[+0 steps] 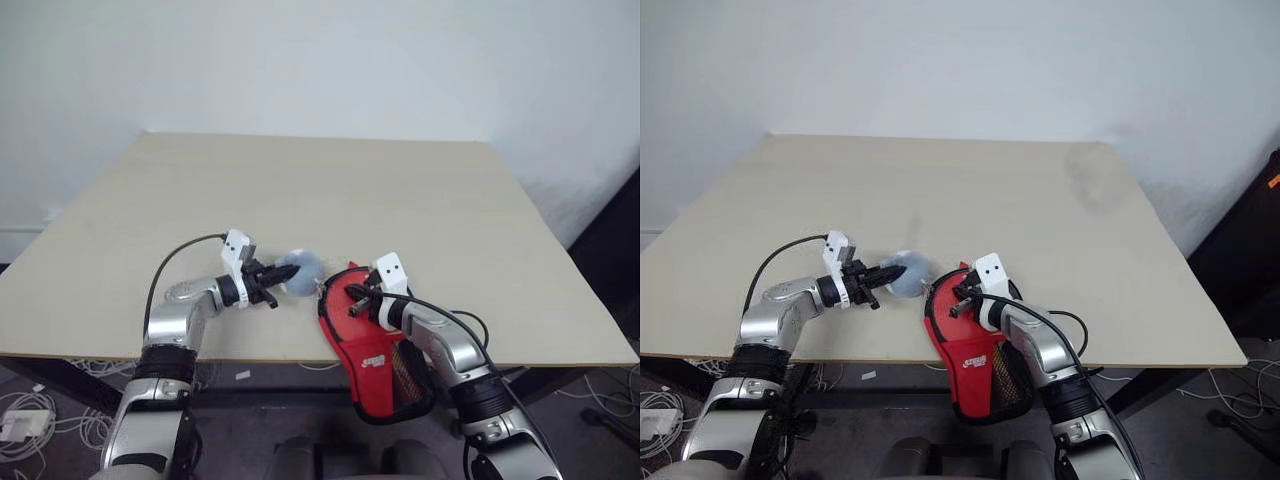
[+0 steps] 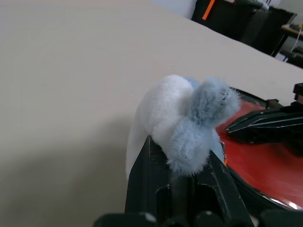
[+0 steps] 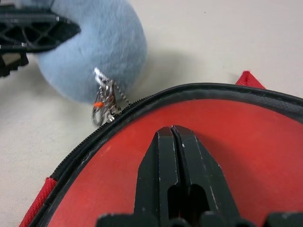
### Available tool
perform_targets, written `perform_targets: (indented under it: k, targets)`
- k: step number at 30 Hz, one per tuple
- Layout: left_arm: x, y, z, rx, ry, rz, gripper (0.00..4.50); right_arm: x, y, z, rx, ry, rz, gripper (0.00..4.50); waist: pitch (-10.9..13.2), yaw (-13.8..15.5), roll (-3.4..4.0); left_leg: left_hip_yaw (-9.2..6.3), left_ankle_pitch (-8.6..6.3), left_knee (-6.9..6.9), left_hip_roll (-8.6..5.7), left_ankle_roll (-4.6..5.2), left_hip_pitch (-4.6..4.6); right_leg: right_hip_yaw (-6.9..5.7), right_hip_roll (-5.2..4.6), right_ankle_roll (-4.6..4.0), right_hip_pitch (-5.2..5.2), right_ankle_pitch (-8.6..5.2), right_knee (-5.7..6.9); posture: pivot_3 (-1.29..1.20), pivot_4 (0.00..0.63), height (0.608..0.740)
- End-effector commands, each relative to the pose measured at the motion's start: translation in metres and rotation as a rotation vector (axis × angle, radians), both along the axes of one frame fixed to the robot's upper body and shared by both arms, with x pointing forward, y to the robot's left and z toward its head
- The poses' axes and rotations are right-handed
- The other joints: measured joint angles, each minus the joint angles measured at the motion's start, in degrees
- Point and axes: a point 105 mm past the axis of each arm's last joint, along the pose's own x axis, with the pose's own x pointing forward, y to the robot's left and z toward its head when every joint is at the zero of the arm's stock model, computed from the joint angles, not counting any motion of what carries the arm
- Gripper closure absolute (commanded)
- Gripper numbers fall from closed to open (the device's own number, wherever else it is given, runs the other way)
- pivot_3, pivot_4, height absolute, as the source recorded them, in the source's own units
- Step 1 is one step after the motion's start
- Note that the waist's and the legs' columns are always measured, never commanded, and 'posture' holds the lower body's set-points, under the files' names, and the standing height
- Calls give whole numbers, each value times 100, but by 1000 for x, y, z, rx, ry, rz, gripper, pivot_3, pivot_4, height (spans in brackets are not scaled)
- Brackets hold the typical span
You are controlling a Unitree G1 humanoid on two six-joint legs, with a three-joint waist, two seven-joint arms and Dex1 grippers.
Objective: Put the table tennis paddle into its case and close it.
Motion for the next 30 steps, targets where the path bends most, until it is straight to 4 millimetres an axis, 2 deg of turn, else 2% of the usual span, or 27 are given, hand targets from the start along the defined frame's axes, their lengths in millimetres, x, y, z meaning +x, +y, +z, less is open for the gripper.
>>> perform_targets:
  k: [1,14,30]
  targets:
    - [9,0,23,34,-91,-31,4496,-4,2,-5,-5,28,8,4500,0,-7,0,0,0,0,0,0,0,0,0,0,0,0,0,0,0,740]
    - [21,-15,21,106,-140,-74,4496,-4,4,-7,-12,36,18,4500,0,-9,0,0,0,0,0,0,0,0,0,0,0,0,2,0,0,740]
    - [50,-37,23,212,-222,-31,4496,-4,9,-7,-13,37,39,4500,-1,-9,-1,-1,1,4,0,2,-1,0,2,3,1,-1,5,0,0,740]
